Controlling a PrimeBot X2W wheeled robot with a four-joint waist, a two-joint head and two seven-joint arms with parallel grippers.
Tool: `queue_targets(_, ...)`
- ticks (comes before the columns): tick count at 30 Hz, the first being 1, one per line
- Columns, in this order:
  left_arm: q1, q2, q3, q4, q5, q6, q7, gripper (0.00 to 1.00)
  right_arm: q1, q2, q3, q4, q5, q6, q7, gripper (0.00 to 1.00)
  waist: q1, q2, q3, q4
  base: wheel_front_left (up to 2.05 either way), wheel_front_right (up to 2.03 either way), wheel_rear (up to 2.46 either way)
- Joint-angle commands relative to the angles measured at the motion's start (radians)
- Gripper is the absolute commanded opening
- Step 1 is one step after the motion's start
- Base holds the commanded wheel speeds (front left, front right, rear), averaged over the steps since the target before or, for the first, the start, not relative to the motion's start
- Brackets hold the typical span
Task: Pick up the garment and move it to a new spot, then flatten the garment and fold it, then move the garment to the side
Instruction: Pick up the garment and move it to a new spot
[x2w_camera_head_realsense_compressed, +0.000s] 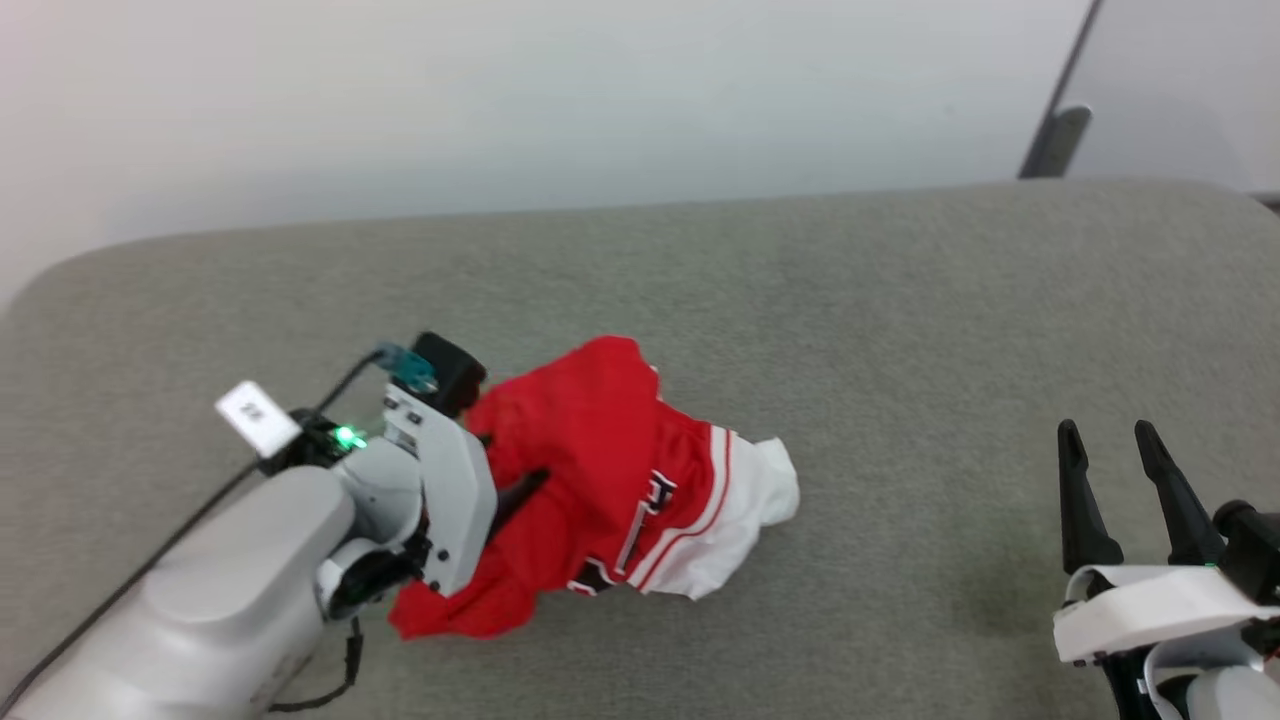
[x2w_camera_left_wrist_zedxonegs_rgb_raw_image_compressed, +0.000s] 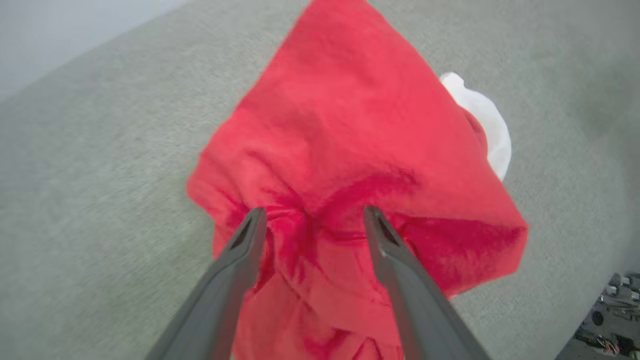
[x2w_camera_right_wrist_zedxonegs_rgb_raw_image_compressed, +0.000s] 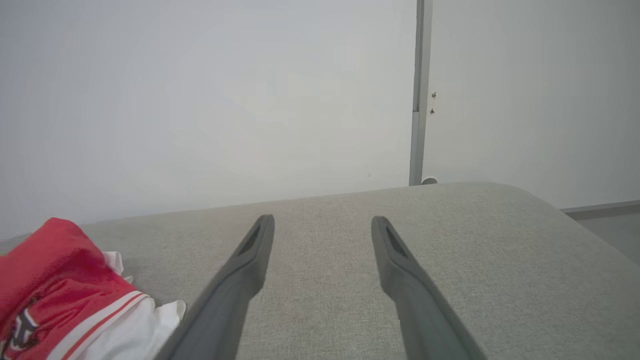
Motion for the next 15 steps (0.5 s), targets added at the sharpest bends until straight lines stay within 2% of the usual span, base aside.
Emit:
queue_targets(1,0.013,0.008,0.008,-0.008,-0.007,-0.005,-0.015,1.00,0.019,-0.002,-0.004,-0.004,0.005,-0.001,0.001,1.00,0.0000,0.0000,-0.034,0.038,0.00,0.00,0.00)
queue_targets(7,0.062,0.063,0.060,-0.059,-0.011,0.016,-0.148,1.00,0.042,-0.007,-0.012,-0.012,-0.003,-0.001,0.009,1.00,0.0000,0.0000,-0.072,0.089,0.00,0.00,0.00)
queue_targets(15,0.176,0.153,0.139,-0.113,-0.005,0.087,-0.373,1.00,0.061,-0.020,-0.028,-0.024,-0.005,-0.001,0.009,1.00,0.0000,0.0000,-0.099,0.137,0.00,0.00,0.00)
